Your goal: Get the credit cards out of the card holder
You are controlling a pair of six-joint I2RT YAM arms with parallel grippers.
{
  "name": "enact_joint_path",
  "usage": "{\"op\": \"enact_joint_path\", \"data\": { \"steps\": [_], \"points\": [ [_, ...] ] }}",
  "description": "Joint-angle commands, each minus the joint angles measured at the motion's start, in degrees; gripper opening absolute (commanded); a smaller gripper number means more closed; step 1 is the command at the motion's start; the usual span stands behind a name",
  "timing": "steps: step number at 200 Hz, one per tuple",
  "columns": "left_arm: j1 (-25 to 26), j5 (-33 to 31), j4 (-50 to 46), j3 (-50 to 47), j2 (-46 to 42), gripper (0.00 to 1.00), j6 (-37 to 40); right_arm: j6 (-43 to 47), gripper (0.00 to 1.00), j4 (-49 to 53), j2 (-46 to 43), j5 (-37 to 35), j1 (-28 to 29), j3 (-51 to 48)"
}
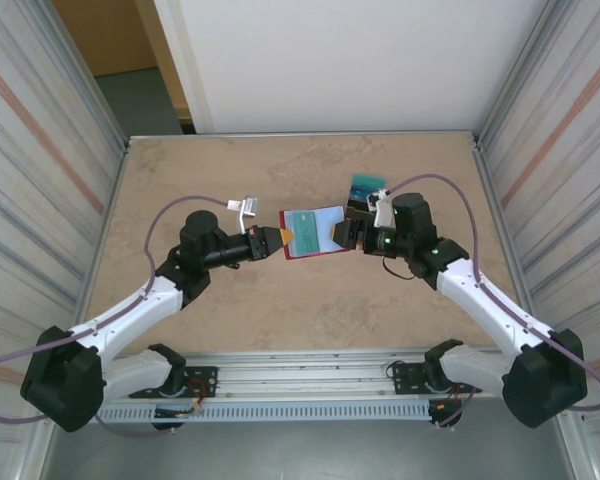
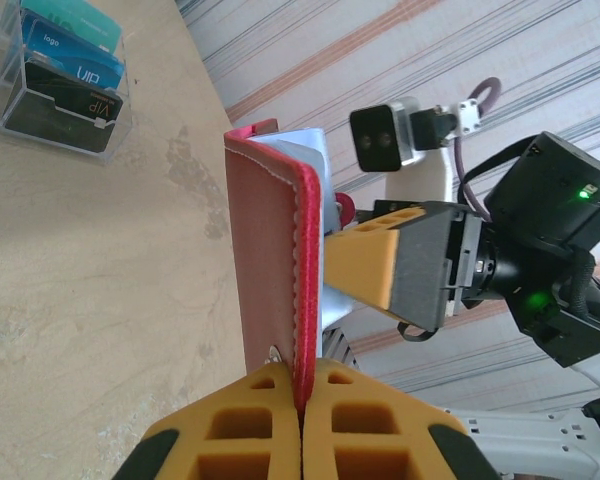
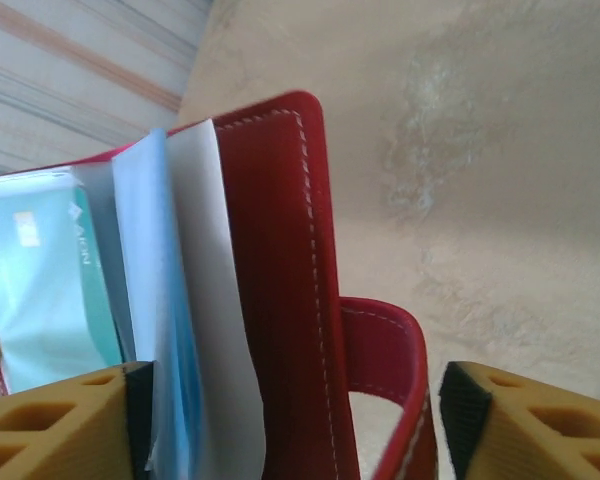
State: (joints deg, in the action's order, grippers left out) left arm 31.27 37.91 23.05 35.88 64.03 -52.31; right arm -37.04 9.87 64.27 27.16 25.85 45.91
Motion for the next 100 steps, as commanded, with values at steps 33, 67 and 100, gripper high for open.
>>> {"op": "enact_joint_path", "data": {
  "steps": [33,67,100],
  "points": [
    [0.2,0.5,3.8,0.7,-1.3,0.0,0.9,-1.4,0.48,-2.8,1.1,1.8,0.0,-0.5],
    [0.0,-0.1,4.9,-0.2,-1.0,0.0,0.2,-2.4,0.22,-4.6,0.0,2.6,-0.3,-1.6],
    [-0.1,0.2,5.6,-0.6,-0.7,0.0,-0.2,-2.7,0.19,-4.4,-1.0,1.3,-0.8,-2.1]
  ]
}}
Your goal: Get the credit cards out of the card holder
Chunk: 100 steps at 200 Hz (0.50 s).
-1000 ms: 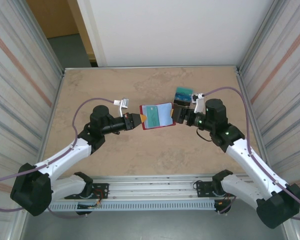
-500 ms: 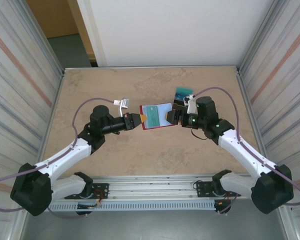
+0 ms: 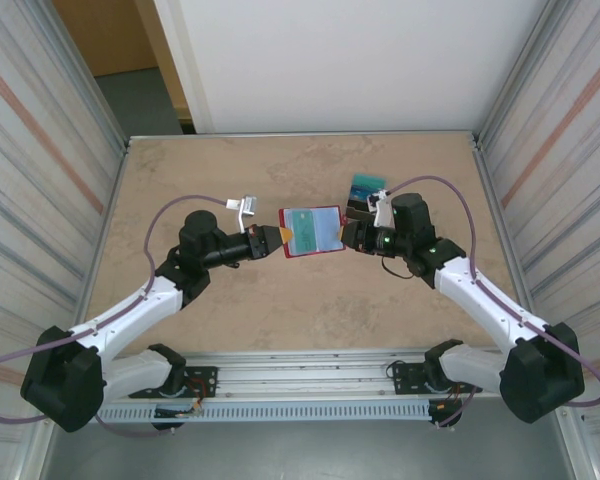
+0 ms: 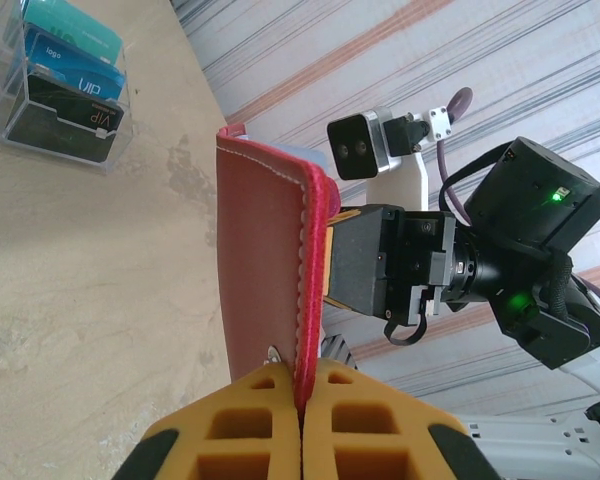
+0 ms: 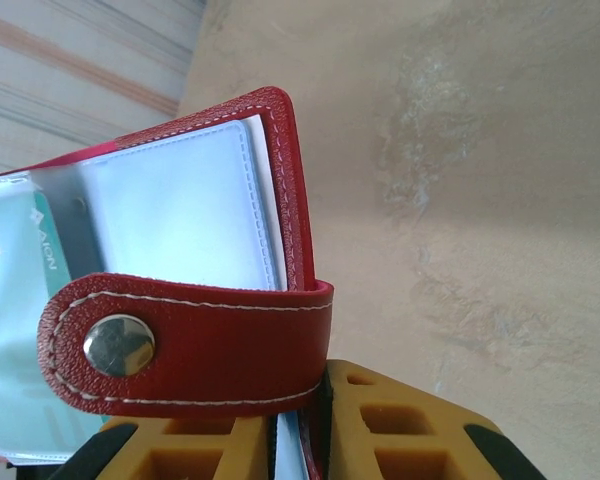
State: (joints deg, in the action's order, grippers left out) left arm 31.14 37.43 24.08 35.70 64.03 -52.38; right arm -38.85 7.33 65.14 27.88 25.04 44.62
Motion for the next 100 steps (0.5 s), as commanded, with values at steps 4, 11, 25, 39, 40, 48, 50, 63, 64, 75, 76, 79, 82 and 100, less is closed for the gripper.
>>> {"op": "enact_joint_path", "data": {
  "steps": [4,11,25,39,40,48,50,63,64,75,76,79,82,100],
  "points": [
    [0.0,0.6,4.5,-0.4,-0.7,0.0,-0.1,-0.8,0.19,-1.5,-2.0,0.1,-0.1,-0.8],
    [0.0,0.6,4.4,-0.5,-0.9,0.0,0.0,-0.6,0.2,-0.6,-2.0,-0.6,-0.1,-0.8],
    [-0.1,0.4,4.0,-0.7,-1.0,0.0,0.2,0.2,0.2,2.4,-2.0,-4.0,-0.1,-0.2],
    [-0.2,0.0,3.6,-0.9,-0.8,0.0,0.4,0.7,0.39,5.7,-2.0,-7.6,-0.1,0.4],
    [-0.2,0.0,3.5,-0.9,-0.8,0.0,0.5,0.7,0.41,5.9,-2.0,-7.7,-0.1,0.4],
    [-0.2,0.0,3.1,-1.1,-0.6,0.0,0.7,0.9,0.51,7.2,-2.2,-8.9,0.0,0.6],
    [-0.1,-0.1,2.9,-1.0,-0.6,0.0,0.8,1.0,0.52,7.5,-2.2,-9.2,0.0,0.6],
    [-0.2,-0.5,1.6,-1.1,-0.2,0.0,1.4,1.5,0.6,9.2,-2.6,-10.8,0.3,0.9],
    [-0.2,-0.6,1.5,-1.1,-0.1,0.0,1.4,1.5,0.6,9.3,-2.7,-11.0,0.3,1.0],
    [0.0,-0.7,1.9,-1.5,0.6,0.0,1.5,1.9,0.6,11.0,-3.3,-12.8,0.8,1.5],
    [0.0,-0.6,2.0,-1.6,0.7,0.0,1.5,1.9,0.6,11.1,-3.3,-13.0,0.8,1.6],
    [0.0,-0.6,2.1,-1.6,0.9,0.0,1.5,2.1,0.6,11.5,-3.5,-13.4,0.9,1.7],
    [0.1,-0.6,2.3,-1.7,1.1,0.0,1.5,2.2,0.6,11.8,-3.7,-13.9,1.0,1.9],
    [0.7,-0.9,2.6,-2.2,3.1,0.0,2.3,2.7,0.61,14.7,-4.8,-17.4,1.9,3.0]
  ]
}}
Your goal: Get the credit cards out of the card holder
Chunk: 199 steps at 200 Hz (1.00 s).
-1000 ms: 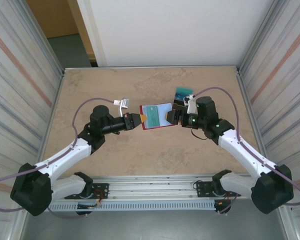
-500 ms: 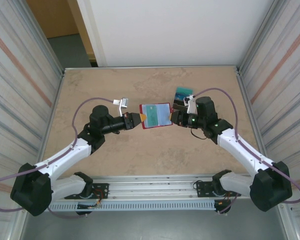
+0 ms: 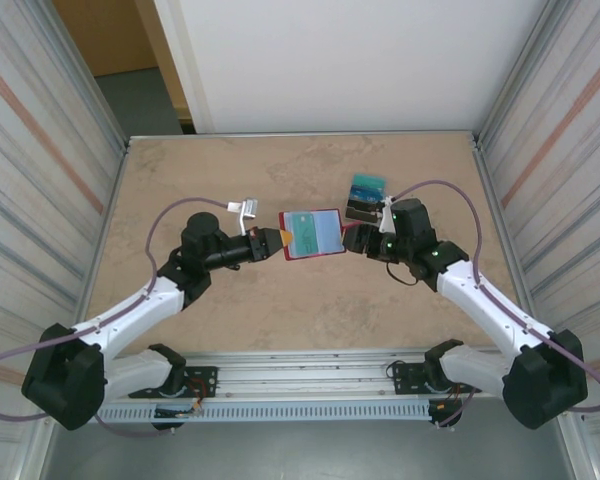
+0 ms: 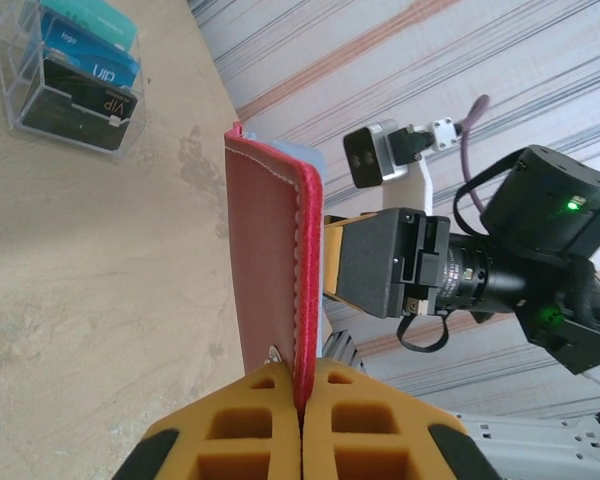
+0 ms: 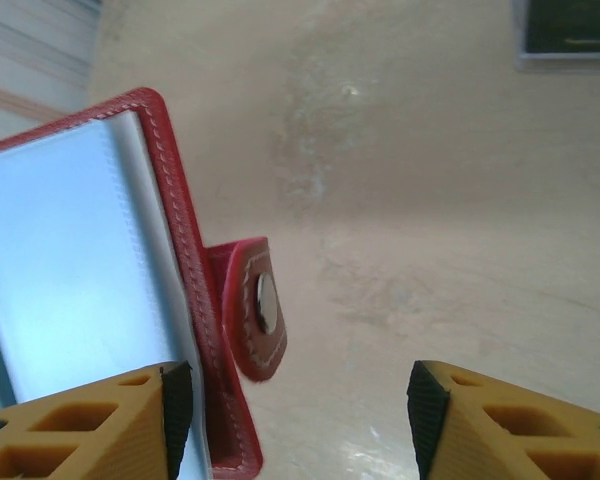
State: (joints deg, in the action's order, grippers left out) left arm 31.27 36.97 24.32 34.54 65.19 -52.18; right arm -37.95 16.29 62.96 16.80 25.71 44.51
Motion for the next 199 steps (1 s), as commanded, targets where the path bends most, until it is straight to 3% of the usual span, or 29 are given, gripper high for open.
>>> {"op": "enact_joint_path", "data": {
  "steps": [1,64,102,136,199],
  "points": [
    [0.6,-0.5,2.4,-1.1,2.1,0.0,2.1,1.8,0.61,5.9,-2.7,-6.6,1.2,3.2],
    [3.1,0.2,10.0,-2.0,13.5,0.0,1.9,2.0,0.55,12.1,-2.9,-19.3,6.8,6.4],
    [3.4,1.5,16.0,-2.7,20.7,0.0,0.9,2.0,0.48,10.4,3.2,-18.0,9.9,7.0],
    [3.4,2.0,23.5,-4.2,26.5,0.0,-1.1,1.9,0.35,7.6,10.7,-15.0,11.5,7.9],
    [2.6,2.3,24.0,-5.4,29.7,0.0,-0.8,1.8,0.22,5.5,22.6,-10.5,11.6,10.4]
  ]
}}
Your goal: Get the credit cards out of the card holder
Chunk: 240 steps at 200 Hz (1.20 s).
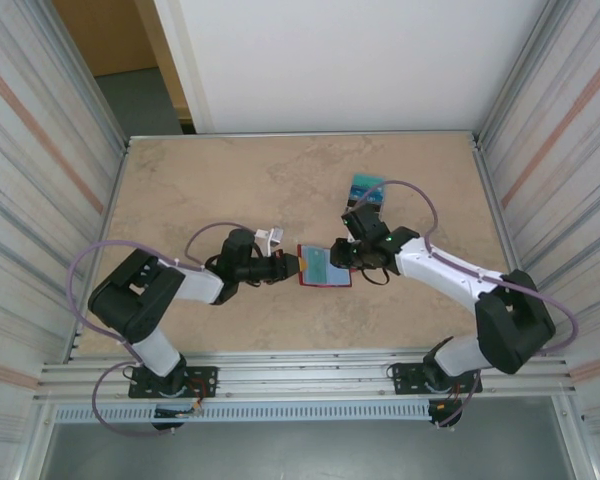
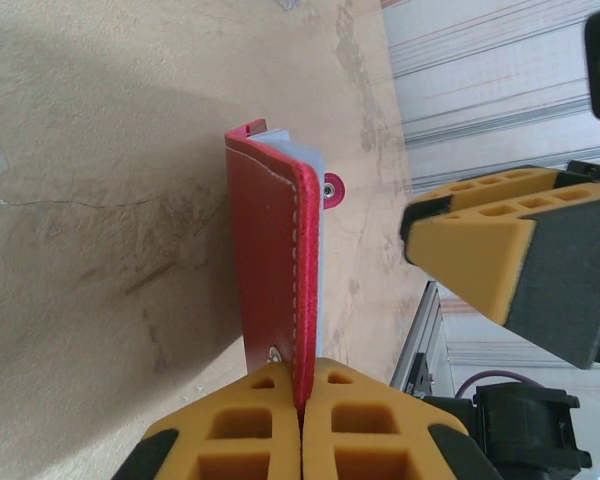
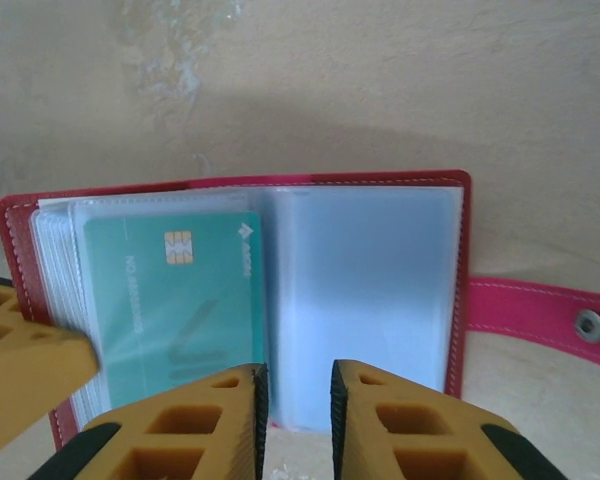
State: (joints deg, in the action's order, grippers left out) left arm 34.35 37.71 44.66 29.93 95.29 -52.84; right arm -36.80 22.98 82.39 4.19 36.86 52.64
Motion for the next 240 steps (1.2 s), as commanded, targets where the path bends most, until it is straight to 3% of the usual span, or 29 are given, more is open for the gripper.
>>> {"op": "enact_joint_path", "data": {
  "steps": [1,99,179,215,240],
  "points": [
    [-0.5,1.5,3.6,-0.7,-0.4,0.0,-0.1,0.7,0.22,-1.2,3.3,2.2,0.5,2.3],
    [-5.7,3.1,-5.4,-2.8,-4.6,0.0,4.0,1.3,0.19,-2.9,15.4,7.3,3.1,6.8],
    [-8.6,2.8,-13.1,-2.2,-7.4,0.35,6.6,-0.6,0.16,-4.1,19.7,8.0,3.0,7.2],
    [-8.8,-3.2,-26.1,-0.1,-14.6,0.53,10.8,-1.6,0.15,-4.5,19.8,8.2,3.0,6.7],
    [-8.3,-12.4,-39.2,1.9,-21.6,0.55,14.5,-2.1,0.15,-4.7,19.5,8.3,2.9,6.5]
  ]
}}
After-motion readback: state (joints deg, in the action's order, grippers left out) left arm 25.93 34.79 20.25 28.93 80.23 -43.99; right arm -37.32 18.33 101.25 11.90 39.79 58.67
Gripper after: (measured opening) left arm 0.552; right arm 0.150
